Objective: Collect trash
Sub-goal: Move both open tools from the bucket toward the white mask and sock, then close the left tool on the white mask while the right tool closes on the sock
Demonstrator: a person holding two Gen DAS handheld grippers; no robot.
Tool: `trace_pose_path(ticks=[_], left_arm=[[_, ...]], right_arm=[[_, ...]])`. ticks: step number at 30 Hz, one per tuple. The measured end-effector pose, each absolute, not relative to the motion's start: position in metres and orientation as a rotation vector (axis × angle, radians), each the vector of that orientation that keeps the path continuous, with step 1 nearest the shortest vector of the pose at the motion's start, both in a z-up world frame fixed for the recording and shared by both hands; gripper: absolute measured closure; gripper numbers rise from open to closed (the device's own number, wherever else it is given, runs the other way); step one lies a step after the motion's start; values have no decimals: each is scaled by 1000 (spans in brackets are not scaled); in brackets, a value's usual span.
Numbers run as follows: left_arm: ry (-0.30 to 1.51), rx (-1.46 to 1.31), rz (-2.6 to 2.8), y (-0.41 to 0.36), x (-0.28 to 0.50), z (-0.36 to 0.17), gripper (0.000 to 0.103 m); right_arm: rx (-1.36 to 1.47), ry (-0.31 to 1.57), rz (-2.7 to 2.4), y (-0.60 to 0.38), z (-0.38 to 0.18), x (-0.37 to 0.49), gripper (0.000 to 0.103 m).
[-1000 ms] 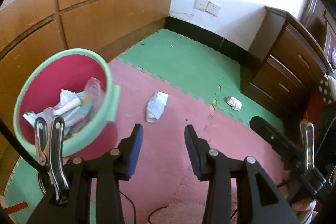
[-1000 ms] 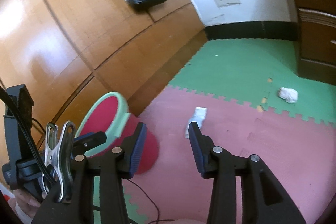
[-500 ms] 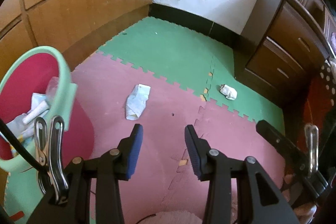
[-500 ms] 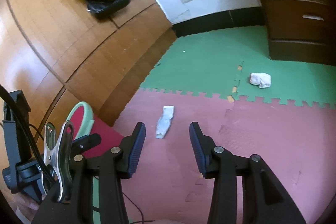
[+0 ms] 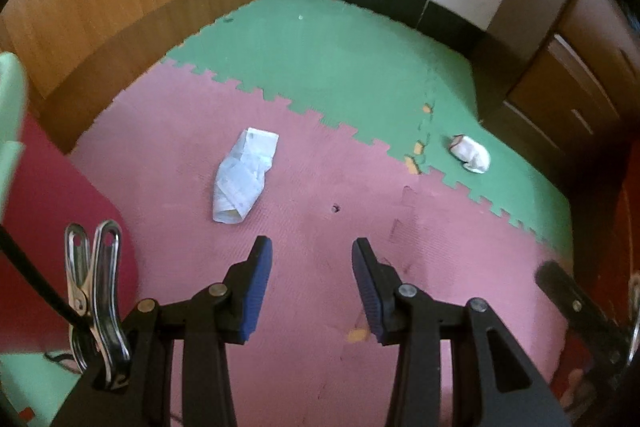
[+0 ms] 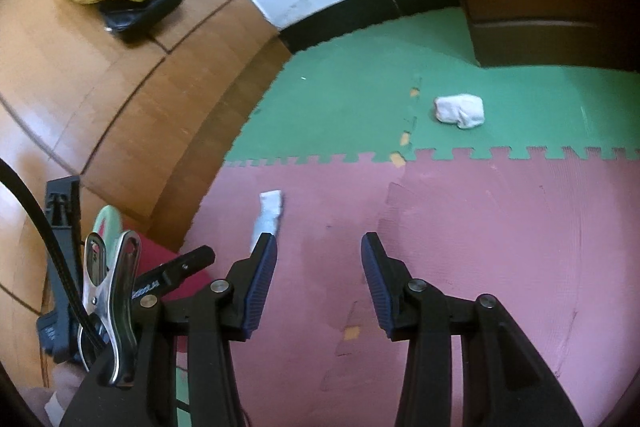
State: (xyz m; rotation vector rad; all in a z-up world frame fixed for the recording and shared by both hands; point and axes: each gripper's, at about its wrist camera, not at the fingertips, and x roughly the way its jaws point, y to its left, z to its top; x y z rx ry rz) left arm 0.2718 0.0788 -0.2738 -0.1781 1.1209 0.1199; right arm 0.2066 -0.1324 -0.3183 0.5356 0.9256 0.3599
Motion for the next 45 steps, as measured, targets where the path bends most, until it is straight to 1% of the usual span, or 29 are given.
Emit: trace_pose_path(ticks=[13, 19, 29, 31, 32, 33, 35, 39, 42, 45], left_arm=[[1238, -122, 290, 122, 354, -374, 59], [1303, -118, 311, 139, 378, -398, 59], [1371, -139, 366, 163, 397, -421, 59], [1379, -157, 379, 166, 399, -423, 55], [1377, -163, 386, 168, 400, -424, 55], [1376, -169, 393, 169, 402, -424, 54], [1371, -184, 401, 171, 404, -425, 57], [1366, -178, 393, 167, 405, -424, 71], [1373, -152, 382, 164, 407, -423, 74], [1378, -166, 373, 163, 406, -423, 74]], right_arm=[[603, 1067, 236, -167, -391, 258, 58], [589, 1141, 194, -180, -410, 287, 58], [489, 1180, 140, -191, -413, 339, 58], [469, 1181, 133, -193, -414, 349, 55], [459, 1183, 126, -194, -415, 355, 50], [448, 1185, 118, -195, -416, 362, 48], [434, 1191, 104, -196, -419, 373, 47], [394, 1189, 66, -201, -425, 396, 45], [354, 1170, 44, -203, -425, 413, 42], [286, 1161, 44, -200, -428, 429, 41]])
